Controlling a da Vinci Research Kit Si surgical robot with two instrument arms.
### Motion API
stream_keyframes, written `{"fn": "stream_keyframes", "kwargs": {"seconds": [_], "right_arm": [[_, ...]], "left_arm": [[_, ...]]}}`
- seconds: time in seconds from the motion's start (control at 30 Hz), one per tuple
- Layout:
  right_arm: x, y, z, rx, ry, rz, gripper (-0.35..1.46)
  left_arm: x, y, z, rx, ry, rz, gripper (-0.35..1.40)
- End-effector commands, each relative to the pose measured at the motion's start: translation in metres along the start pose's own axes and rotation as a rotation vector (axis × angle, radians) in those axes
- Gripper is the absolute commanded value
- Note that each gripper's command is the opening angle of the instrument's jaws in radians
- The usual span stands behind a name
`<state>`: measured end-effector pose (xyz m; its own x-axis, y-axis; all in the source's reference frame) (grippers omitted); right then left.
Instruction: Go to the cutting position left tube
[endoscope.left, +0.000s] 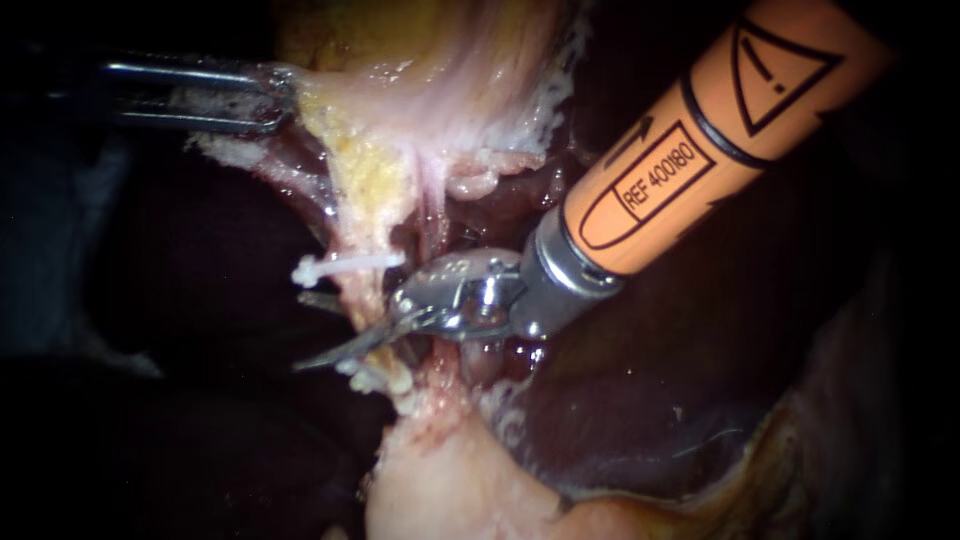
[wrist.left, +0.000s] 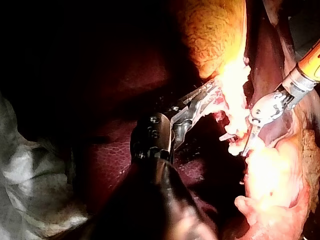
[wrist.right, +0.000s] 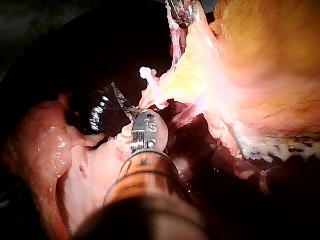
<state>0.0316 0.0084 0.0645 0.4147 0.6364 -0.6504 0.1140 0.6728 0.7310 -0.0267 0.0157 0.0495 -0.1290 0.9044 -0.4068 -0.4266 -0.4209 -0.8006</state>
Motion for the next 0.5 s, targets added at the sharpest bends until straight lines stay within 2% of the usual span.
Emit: {"fn": "stream_keyframes", "kwargs": {"seconds": [0.03,0.17,0.23,0.33,0.5], "right_arm": [[0.0004,-0.0005,-0.0001,0.01,0.007,0.0,1.43],[0.0023,-0.0024,-0.0003,0.034,0.034,0.005,1.43],[0.003,-0.0029,-0.0004,0.039,0.044,0.008,1.43],[0.0036,-0.0033,-0.0004,0.043,0.05,0.01,1.43],[0.0034,-0.0031,-0.0004,0.045,0.049,0.009,1.43]], "left_arm": [[0.0,0.0,0.0,0.001,0.0,0.0,-0.35],[0.0,0.0,0.0,0.001,0.0,0.0,-0.35],[0.0,0.0,0.0,0.001,0.0,0.0,-0.35],[0.0,0.0,0.0,0.001,0.0,0.0,-0.35],[0.0,0.0,0.0,0.001,0.0,0.0,-0.35]]}}
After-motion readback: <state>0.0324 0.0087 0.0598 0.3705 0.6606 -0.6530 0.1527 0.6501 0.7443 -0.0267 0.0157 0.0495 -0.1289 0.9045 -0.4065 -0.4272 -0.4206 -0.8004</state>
